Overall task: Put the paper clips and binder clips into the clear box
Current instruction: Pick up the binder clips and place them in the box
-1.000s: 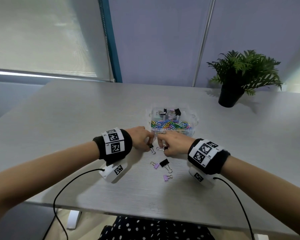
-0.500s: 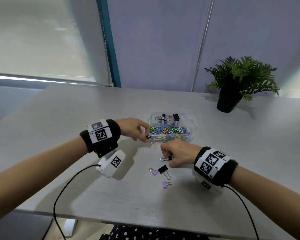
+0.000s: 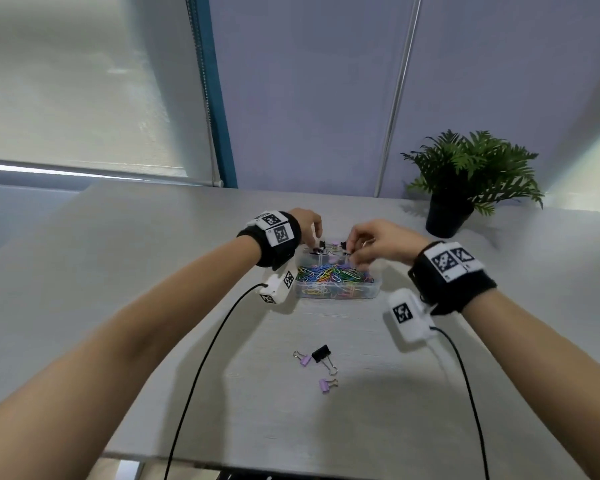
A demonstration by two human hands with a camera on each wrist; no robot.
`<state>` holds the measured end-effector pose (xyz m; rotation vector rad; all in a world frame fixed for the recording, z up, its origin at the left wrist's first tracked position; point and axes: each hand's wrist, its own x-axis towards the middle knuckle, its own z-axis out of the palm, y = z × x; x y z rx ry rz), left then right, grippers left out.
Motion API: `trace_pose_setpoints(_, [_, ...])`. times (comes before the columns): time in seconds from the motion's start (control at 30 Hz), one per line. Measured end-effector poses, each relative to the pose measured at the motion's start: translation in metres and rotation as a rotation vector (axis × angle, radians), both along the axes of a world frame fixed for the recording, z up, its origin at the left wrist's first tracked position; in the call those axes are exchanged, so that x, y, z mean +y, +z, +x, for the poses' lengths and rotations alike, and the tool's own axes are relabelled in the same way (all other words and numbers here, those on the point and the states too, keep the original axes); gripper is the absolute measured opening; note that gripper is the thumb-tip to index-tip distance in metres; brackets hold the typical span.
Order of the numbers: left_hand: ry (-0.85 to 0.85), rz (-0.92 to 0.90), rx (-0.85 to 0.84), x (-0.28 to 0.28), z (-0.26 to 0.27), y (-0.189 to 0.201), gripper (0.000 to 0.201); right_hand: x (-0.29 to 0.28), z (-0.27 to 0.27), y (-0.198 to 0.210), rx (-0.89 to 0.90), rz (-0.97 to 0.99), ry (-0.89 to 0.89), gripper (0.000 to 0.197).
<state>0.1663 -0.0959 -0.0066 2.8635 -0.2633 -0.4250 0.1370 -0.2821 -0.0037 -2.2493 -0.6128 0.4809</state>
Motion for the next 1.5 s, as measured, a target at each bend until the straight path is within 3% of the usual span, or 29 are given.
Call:
trace_pose_setpoints(0.2, [-0.068,-0.128,-0.077,0.018,-0.039,0.012,0.023,0.017,0.044,0.003,-0.130,-0.010,-0.206,0.022])
trace_pose_setpoints(0.27, [-0.142,-0.120,0.007,0.021,-0.064,0.016,0.020,0.026,0.044,-0.002,-0.189,-0.109,-0.215,0.009])
trace_pose_setpoints(0.3, [-0.186,-0.111,0.075,0.022,-0.077,0.016,0.021,0.030,0.039,-0.004,-0.234,-0.192,-0.195,0.017])
trace_pose_setpoints(0.37, [-0.282,-0.088,0.188,0.023,-0.101,0.012,0.031,0.034,0.020,-0.007,-0.362,-0.341,-0.100,0.029])
trace_pose_setpoints(0.47, [-0.364,-0.055,0.247,0.020,-0.130,-0.003,0.052,0.034,-0.028,-0.009,-0.484,-0.331,0.090,0.023])
trace_pose_setpoints(0.53, [-0.303,0.001,0.256,0.014,-0.145,-0.013,0.063,0.026,-0.061,-0.017,-0.417,-0.341,0.244,0.024])
trace_pose_setpoints(0.6, [-0.192,0.105,0.232,0.007,-0.159,-0.025,0.074,0.017,-0.092,-0.027,-0.288,-0.434,0.391,0.037])
trace_pose_setpoints(0.73, [-0.080,0.114,0.144,-0.010,-0.181,-0.046,0.082,0.011,-0.114,-0.051,-0.209,-0.520,0.468,0.050])
trace_pose_setpoints(0.93, [-0.003,0.102,0.099,-0.026,-0.181,-0.054,0.074,0.025,-0.107,-0.069,-0.242,-0.440,0.317,0.028])
trace_pose_setpoints(1.03, [0.009,0.065,0.125,-0.022,-0.176,-0.052,0.057,0.023,-0.105,-0.070,-0.217,-0.409,0.266,0.023])
trace_pose_setpoints(1.13, [-0.054,0.076,0.127,-0.019,-0.176,-0.051,0.040,0.017,-0.104,-0.069,-0.203,-0.388,0.248,0.036])
trace_pose_setpoints(1.23, [-0.097,0.098,0.156,-0.018,-0.175,-0.052,0.034,0.011,-0.103,-0.067,-0.224,-0.378,0.238,0.017])
trace_pose_setpoints(1.5, [-0.282,0.169,0.195,-0.019,-0.165,-0.046,0.027,0.003,-0.095,-0.066,-0.319,-0.512,0.236,0.020])
